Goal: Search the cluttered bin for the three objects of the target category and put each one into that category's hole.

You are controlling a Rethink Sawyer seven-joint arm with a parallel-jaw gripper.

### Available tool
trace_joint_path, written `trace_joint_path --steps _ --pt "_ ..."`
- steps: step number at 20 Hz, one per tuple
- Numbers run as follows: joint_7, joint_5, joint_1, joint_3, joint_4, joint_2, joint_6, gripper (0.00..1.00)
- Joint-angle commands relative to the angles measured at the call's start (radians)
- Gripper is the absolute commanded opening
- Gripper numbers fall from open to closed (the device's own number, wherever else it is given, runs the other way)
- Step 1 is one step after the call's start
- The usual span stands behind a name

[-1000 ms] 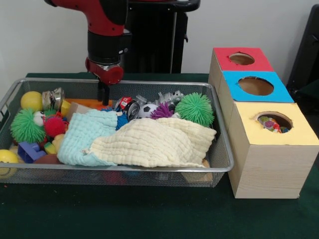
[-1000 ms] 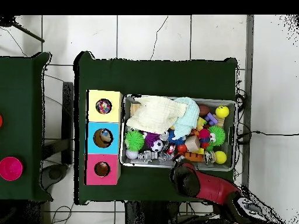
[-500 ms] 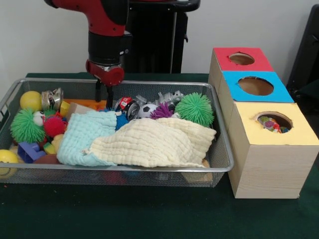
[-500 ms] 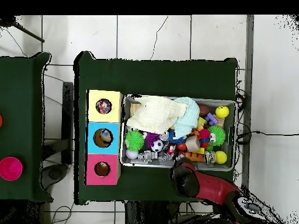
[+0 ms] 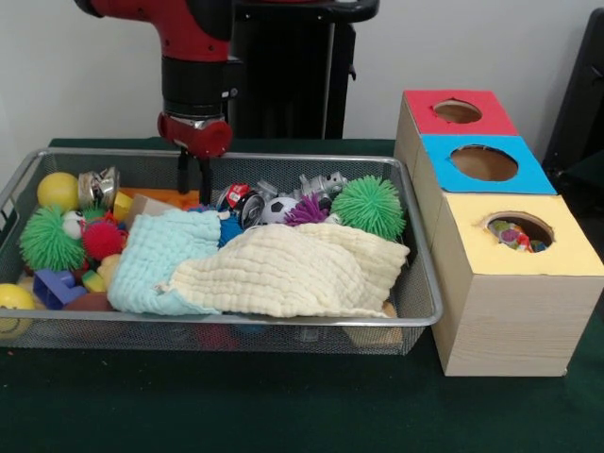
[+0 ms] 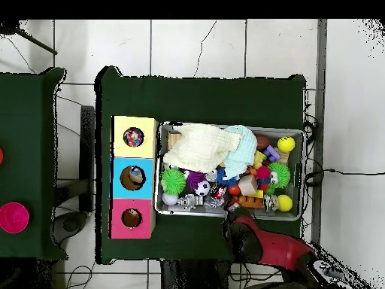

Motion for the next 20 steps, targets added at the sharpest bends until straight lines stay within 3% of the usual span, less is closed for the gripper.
trace_joint_path --steps 1,4,7,10,13,15,19,20 --pt "0.067 -0.019 -0.104 0.105 -0.341 0.536 -0.074 0.0" --pt "0.057 -0.039 -0.117 0.118 -0.345 0.533 -0.052 0.0" --pt "0.073 0.031 -0.045 0.055 -0.333 0.517 -0.064 0.0" --pt "0.09 0.138 0.033 -0.009 -0.308 0.496 -0.03 0.0" --pt "0.079 0.198 0.072 -0.035 -0.286 0.468 0.031 0.0" --pt "0.109 0.264 0.118 -0.074 -0.223 0.412 -0.008 0.0" --pt "0.068 0.29 0.14 -0.085 -0.205 0.364 0.097 0.0" --pt "0.056 0.306 0.144 -0.09 -0.203 0.363 0.099 1.0"
